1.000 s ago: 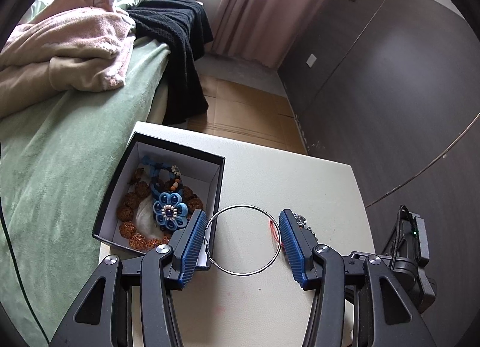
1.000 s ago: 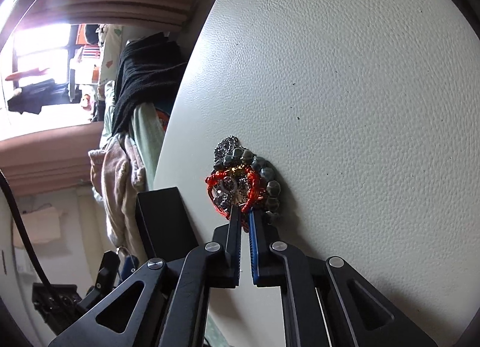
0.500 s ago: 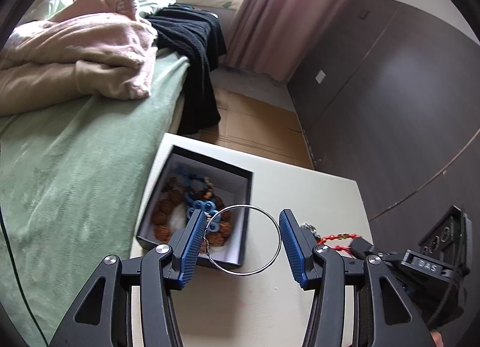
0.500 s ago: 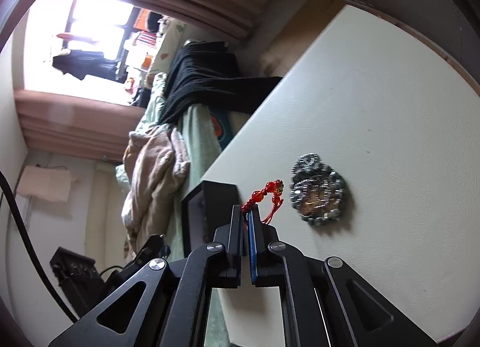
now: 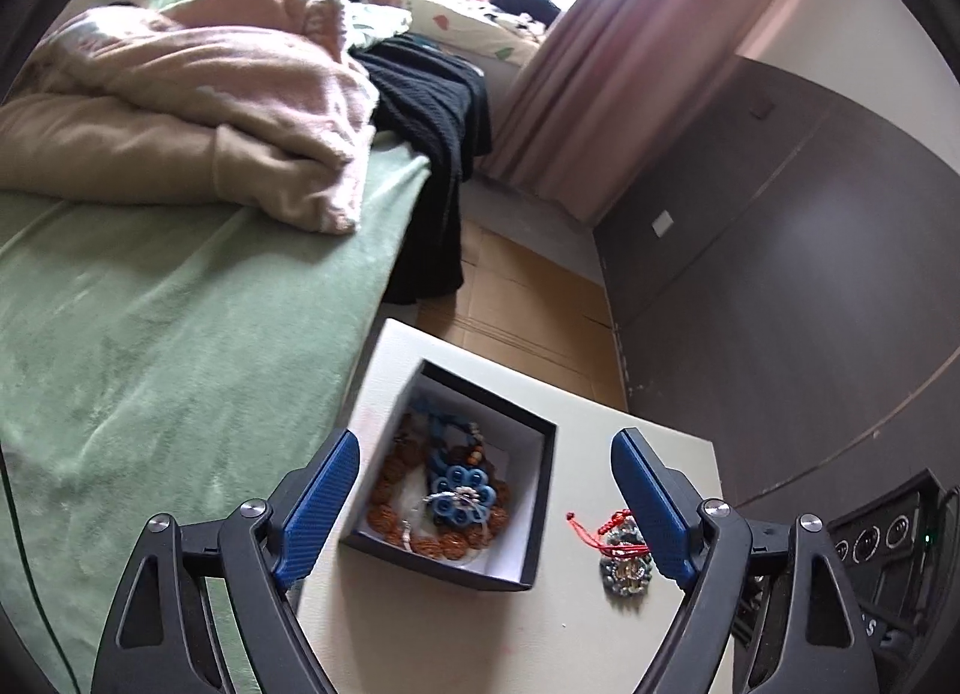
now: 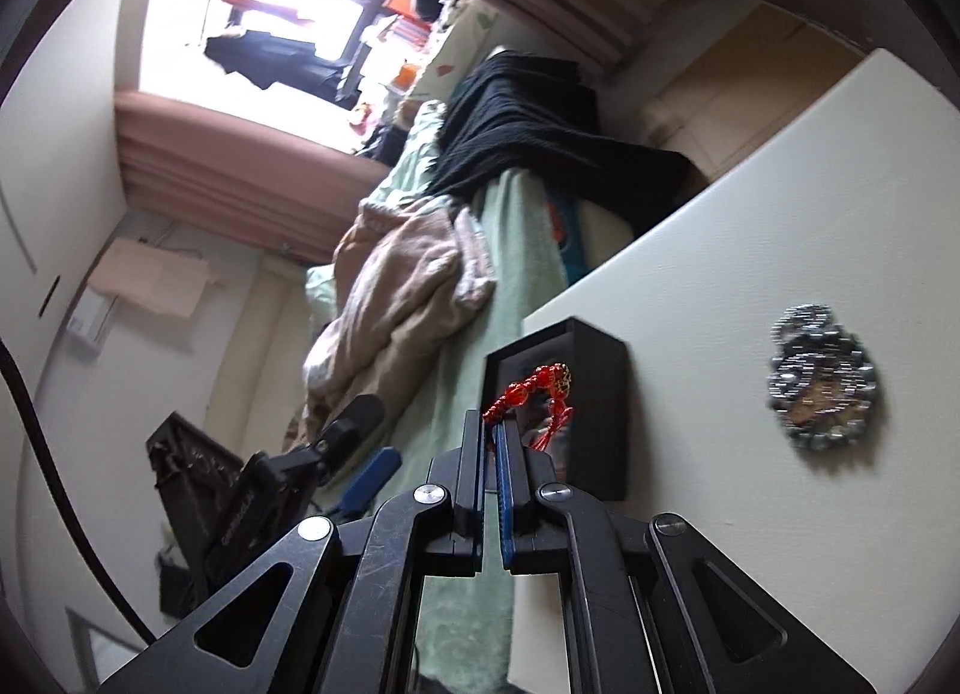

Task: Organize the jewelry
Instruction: 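Lower the red-string bracelet into the black box and open the right tool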

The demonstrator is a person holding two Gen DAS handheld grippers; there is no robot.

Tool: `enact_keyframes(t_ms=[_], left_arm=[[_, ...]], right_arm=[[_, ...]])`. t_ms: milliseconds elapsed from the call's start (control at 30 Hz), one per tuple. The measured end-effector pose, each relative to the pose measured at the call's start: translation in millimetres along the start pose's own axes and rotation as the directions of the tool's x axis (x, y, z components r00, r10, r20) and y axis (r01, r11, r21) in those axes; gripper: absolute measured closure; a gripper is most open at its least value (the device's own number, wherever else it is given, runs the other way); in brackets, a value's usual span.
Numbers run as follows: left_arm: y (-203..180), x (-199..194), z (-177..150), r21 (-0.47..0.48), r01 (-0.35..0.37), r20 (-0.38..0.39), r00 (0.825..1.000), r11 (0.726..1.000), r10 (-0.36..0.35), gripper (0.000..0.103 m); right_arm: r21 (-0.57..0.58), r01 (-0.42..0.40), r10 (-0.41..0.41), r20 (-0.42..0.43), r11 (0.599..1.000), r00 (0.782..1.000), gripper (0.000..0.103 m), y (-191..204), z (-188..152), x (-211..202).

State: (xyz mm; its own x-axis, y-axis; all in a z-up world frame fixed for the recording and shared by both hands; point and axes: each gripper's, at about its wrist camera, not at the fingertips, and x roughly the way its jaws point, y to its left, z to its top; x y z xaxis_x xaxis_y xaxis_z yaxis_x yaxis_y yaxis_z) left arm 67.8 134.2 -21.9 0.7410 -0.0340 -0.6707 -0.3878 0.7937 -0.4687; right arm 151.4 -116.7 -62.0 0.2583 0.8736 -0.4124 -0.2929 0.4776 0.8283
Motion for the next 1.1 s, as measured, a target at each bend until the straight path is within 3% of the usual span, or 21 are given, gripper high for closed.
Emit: enact_keyframes(t_ms=[300,333,367,433,733,1100], left_arm=[[18,-9,11,-0.032,-0.016,0.023,1.000,0.999,0.017,0.017],[19,-8,11,-0.035,-0.016,0.021,1.000,0.999,0.017,0.017],[19,-8,11,-0.036,-0.016,0.020,1.000,0.999,0.017,0.017],[19,-7,11,-0.036,-0.015,0.016,1.000,0.999,0.016,0.017],[-1,-1,1,0.023,-0.012,-0.009,1.000,1.000,0.012,0.017],[-45,12,-25,0.136,0.017,-0.045,0.999,0.991,-0.011,0.017]], right_arm=[[-0.074,-0.097,0.089,-0.103,0.992,0.991,0.096,27,-9,48],[-0.082,-0.077,0.064,-0.142,0.994,0.988,0.086,27,-9,58],[-0.078,-0.054,0.041,-0.157,0.996,0.987,0.063,25,-10,61],[-0.060,-0.021,0.013,-0.129,0.998,0.992,0.041,18,-10,59],[-0.037,0.118,-0.119,-0.039,0.992,0.992,0.040,-4,1,12],[0.033,0.301,-0.302,0.049,0.953,0.952,0.040,-36,11,-62]])
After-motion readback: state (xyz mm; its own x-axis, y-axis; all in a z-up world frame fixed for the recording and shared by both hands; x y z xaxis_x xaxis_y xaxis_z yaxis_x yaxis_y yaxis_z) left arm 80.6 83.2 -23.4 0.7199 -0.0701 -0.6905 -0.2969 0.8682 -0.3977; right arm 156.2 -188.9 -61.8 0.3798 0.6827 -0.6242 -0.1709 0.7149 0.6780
